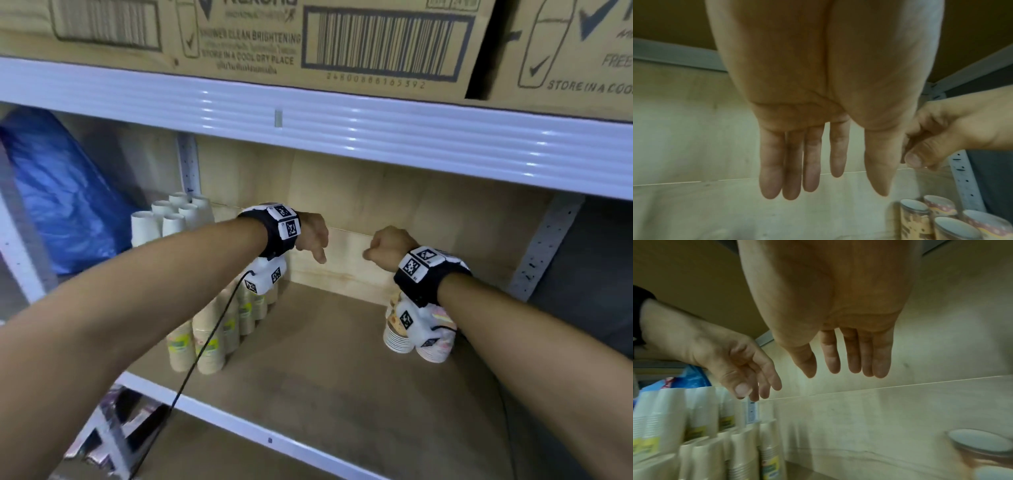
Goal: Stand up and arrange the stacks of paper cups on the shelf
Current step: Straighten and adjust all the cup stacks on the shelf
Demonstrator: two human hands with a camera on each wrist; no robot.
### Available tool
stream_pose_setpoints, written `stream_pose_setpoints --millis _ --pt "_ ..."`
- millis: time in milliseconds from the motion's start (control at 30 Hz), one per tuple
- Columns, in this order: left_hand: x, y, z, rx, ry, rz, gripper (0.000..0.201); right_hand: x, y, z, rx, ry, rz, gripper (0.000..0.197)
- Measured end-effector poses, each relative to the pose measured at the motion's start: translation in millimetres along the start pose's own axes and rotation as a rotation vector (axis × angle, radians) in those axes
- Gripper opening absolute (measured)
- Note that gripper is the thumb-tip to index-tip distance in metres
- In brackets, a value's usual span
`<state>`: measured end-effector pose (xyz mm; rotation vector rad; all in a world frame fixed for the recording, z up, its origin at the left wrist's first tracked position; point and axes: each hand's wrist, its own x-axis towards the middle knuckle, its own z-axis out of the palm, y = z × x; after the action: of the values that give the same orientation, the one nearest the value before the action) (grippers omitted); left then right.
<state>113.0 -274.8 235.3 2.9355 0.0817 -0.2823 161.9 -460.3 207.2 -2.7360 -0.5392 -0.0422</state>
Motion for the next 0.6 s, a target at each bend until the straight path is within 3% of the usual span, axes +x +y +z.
stream_pose_setpoints --millis 133,333,600 --pt "-22.3 -41.3 -5.7 -0.02 0.034 -0.093 0.036 2.8 -55.4 17.1 0.042 -0.02 -0.084 0.029" --pt "-53.2 -105.4 0.9 -0.031 -0.021 -0.184 0.026 -6.9 -137.1 47.8 0.061 -0.079 -0.271 0.023" --pt "-102.2 -155.3 21.6 0.027 -0.09 -0.289 0.032 -37.8 -205.3 89.0 0.087 -0.229 -0.458 0.023"
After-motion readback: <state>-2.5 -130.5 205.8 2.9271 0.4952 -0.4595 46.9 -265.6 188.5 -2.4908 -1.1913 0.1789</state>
